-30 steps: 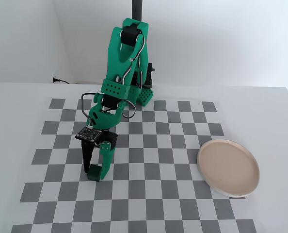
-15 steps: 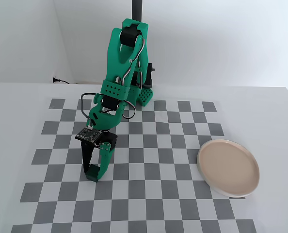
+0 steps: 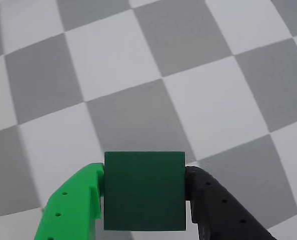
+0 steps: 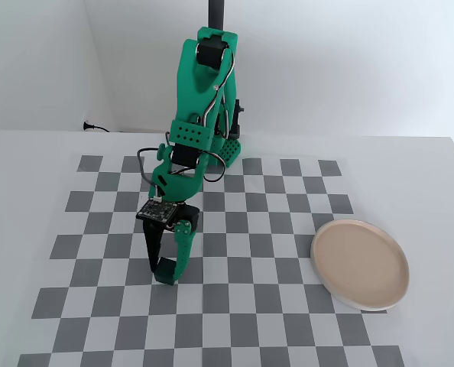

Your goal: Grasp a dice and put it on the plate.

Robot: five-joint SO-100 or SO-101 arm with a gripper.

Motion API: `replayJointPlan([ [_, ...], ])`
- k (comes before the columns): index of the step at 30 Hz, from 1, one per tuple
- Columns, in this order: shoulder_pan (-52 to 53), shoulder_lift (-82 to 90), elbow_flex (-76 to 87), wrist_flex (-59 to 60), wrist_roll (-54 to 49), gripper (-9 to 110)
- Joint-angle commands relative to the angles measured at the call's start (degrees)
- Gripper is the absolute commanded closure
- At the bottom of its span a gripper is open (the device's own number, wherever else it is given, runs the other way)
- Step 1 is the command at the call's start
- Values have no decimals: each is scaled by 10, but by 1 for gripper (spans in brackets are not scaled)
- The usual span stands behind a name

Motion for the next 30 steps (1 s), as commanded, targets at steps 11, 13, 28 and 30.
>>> replayJointPlan([
  [11, -174, 148, -112, 107, -2, 106],
  [13, -200, 160, -112, 108, -7, 106],
  [28, -374, 213, -123, 122, -54, 106],
  [30, -393, 211, -124, 114, -56, 106],
])
